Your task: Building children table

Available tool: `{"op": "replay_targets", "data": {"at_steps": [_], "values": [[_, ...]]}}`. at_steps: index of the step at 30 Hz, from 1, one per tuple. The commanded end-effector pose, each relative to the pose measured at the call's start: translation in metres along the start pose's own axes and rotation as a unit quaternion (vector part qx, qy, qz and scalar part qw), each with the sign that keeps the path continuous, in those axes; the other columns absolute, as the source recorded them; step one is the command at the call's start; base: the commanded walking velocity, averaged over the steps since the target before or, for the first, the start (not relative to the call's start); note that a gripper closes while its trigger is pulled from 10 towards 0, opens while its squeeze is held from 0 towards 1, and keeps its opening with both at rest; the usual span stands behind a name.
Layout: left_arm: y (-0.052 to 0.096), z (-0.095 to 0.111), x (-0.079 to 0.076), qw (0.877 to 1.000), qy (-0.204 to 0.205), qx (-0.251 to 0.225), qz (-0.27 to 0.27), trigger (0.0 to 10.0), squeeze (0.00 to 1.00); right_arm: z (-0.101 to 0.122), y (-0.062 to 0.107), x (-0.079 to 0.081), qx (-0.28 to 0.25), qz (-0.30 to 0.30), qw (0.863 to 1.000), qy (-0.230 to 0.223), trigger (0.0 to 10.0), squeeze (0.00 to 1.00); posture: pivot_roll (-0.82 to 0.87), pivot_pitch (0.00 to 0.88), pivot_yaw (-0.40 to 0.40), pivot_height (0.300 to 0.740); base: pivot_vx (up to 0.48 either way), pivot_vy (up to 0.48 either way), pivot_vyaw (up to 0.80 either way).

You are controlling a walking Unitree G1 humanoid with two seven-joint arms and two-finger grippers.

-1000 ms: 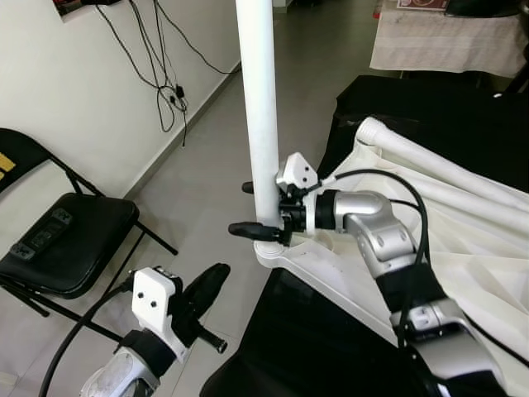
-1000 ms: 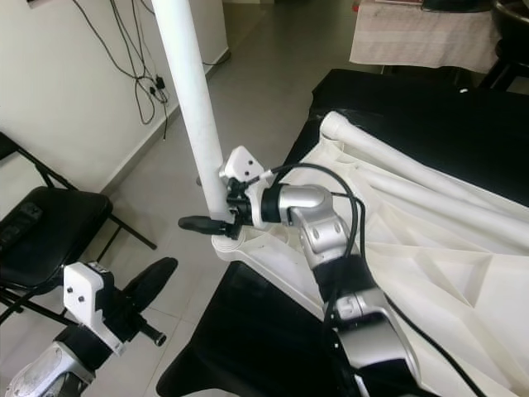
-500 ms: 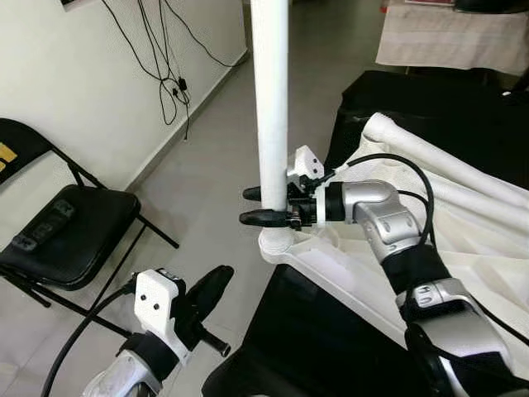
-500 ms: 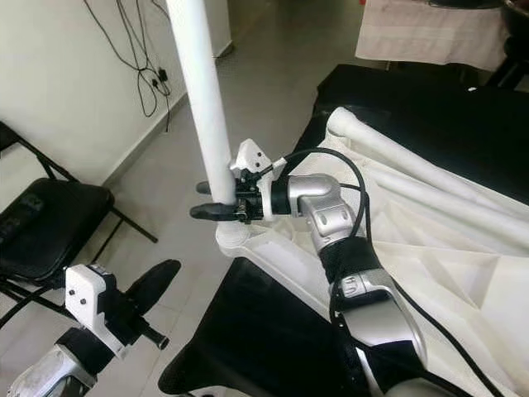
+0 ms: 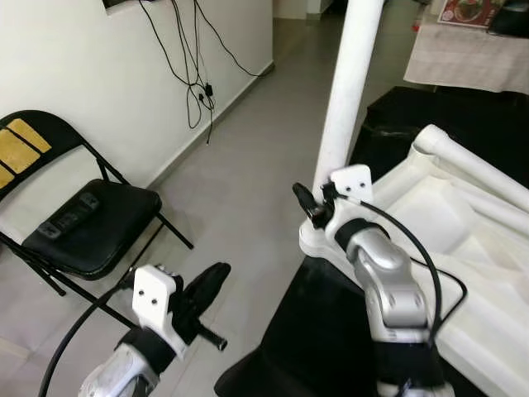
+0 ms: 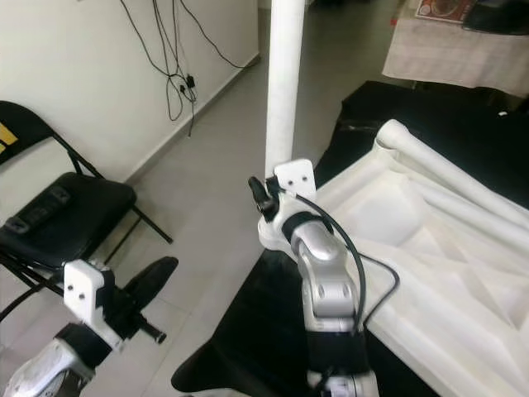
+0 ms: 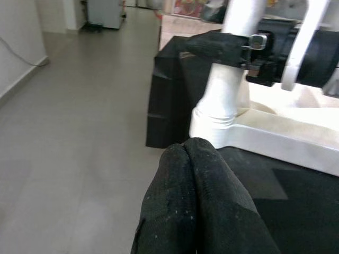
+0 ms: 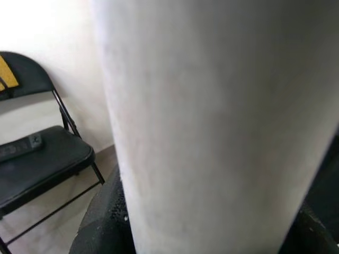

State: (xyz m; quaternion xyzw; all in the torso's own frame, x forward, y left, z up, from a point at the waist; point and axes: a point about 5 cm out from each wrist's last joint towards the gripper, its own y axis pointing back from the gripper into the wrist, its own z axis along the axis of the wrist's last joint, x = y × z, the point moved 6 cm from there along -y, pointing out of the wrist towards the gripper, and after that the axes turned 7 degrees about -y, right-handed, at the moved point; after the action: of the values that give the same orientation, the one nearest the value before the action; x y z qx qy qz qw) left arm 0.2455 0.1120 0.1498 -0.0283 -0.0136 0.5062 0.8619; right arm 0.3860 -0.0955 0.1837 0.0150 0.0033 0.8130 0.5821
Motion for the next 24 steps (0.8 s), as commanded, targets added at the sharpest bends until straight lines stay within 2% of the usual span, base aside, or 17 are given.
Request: {"op": "replay_targets", "data": {"at_steps": [1, 2, 3, 4, 5, 6, 8, 10, 11, 14, 15, 16, 17, 19, 20, 22, 24], "values": [[0.001, -0.004, 0.001, 1.0, 0.003, 0.007, -0.002, 10.0, 0.0, -0.039, 0.001, -0.016, 0.071, -0.029, 0.997, 0.004, 0.0, 0.0, -0.07, 0.137, 0.025, 0.74, 0.0, 0.0, 0.0], [0.001, -0.004, 0.002, 1.0, 0.001, 0.005, 0.002, 10.0, 0.0, -0.034, -0.005, -0.009, 0.065, -0.014, 0.998, 0.007, 2.2, 0.0, -0.07, 0.137, 0.025, 0.74, 0.0, 0.0, 0.0], [0.001, -0.004, 0.002, 1.0, 0.001, 0.005, 0.002, 10.0, 0.0, -0.034, -0.005, -0.009, 0.065, -0.014, 0.998, 0.007, 2.2, 0.0, -0.07, 0.137, 0.025, 0.74, 0.0, 0.0, 0.0], [0.0, -0.003, 0.004, 1.0, -0.001, 0.004, 0.007, 10.0, 0.0, -0.026, -0.012, 0.0, 0.049, 0.006, 0.999, 0.005, 10.0, 0.0, -0.07, 0.139, 0.026, 0.74, 0.0, 0.0, 0.0], [0.0, -0.003, 0.004, 1.0, -0.001, 0.004, 0.007, 10.0, 0.0, -0.026, -0.012, 0.0, 0.049, 0.006, 0.999, 0.005, 10.0, 0.0, -0.07, 0.139, 0.026, 0.74, 0.0, 0.0, 0.0], [0.0, -0.002, 0.005, 1.0, -0.001, 0.002, 0.011, 10.0, 0.0, -0.016, -0.018, 0.015, 0.033, 0.058, 0.998, 0.002, 10.0, 1.0, -0.07, 0.146, 0.029, 0.74, 0.0, 0.0, 0.0], [0.0, -0.002, 0.005, 1.0, -0.001, 0.002, 0.011, 10.0, 0.0, -0.016, -0.018, 0.015, 0.033, 0.058, 0.998, 0.002, 10.0, 1.0, -0.07, 0.146, 0.029, 0.74, 0.0, 0.0, 0.0], [0.0, -0.002, 0.005, 1.0, -0.001, 0.001, 0.014, 10.0, 0.0, -0.009, -0.019, 0.032, 0.026, 0.103, 0.994, 0.005, 10.0, 1.0, -0.08, 0.15, 0.024, 0.74, 0.0, 0.0, 0.0], [0.0, -0.001, 0.005, 1.0, 0.0, 0.001, 0.014, 10.0, 0.0, -0.001, -0.017, 0.051, 0.018, 0.173, 0.985, -0.004, 10.0, 1.0, -0.08, 0.151, 0.031, 0.74, 0.0, 0.0, 0.0], [0.0, -0.001, 0.004, 1.0, 0.001, 0.001, 0.011, 10.0, 0.0, 0.004, -0.013, 0.063, 0.015, 0.234, 0.972, 0.006, 10.0, 1.0, -0.08, 0.154, 0.035, 0.74, 0.0, 0.0, 0.0], [0.0, -0.001, 0.003, 1.0, 0.002, 0.002, 0.007, 10.0, 0.0, 0.003, -0.007, 0.074, 0.025, 0.311, 0.95, 0.029, 10.0, 0.94, -0.07, 0.162, 0.039, 0.74, 0.0, 0.0, 0.0], [0.0, -0.001, 0.003, 1.0, 0.002, 0.002, 0.007, 10.0, 0.0, 0.003, -0.007, 0.074, 0.025, 0.311, 0.95, 0.029, 10.0, 0.94, -0.07, 0.162, 0.039, 0.74, 0.0, 0.0, 0.0], [0.0, -0.001, 0.003, 1.0, 0.003, 0.002, 0.005, 10.0, 0.0, 0.001, -0.002, 0.079, 0.033, 0.369, 0.927, 0.052, 10.0, 0.0, -0.07, 0.162, 0.039, 0.74, 0.0, 0.0, 0.0], [0.0, -0.001, 0.003, 1.0, 0.003, 0.002, 0.005, 10.0, 0.0, 0.001, -0.002, 0.079, 0.033, 0.369, 0.927, 0.052, 10.0, 0.0, -0.07, 0.162, 0.039, 0.74, 0.0, 0.0, 0.0], [0.001, -0.001, 0.002, 1.0, 0.003, 0.003, 0.003, 10.0, 0.0, -0.003, 0.0, 0.08, 0.048, 0.406, 0.91, 0.067, 10.0, 0.0, -0.06, 0.162, 0.039, 0.74, 0.0, 0.0, 0.0], [0.001, -0.001, 0.002, 1.0, 0.003, 0.003, 0.003, 10.0, 0.0, -0.003, 0.0, 0.08, 0.048, 0.406, 0.91, 0.067, 10.0, 0.0, -0.06, 0.162, 0.039, 0.74, 0.0, 0.0, 0.0], [0.002, 0.0, 0.001, 1.0, 0.002, 0.004, 0.004, 10.0, 0.0, 0.003, -0.004, 0.082, 0.057, 0.449, 0.889, 0.07, 10.0, 0.0, -0.04, 0.179, 0.039, 0.74, 0.0, 0.0, 0.0]]}}
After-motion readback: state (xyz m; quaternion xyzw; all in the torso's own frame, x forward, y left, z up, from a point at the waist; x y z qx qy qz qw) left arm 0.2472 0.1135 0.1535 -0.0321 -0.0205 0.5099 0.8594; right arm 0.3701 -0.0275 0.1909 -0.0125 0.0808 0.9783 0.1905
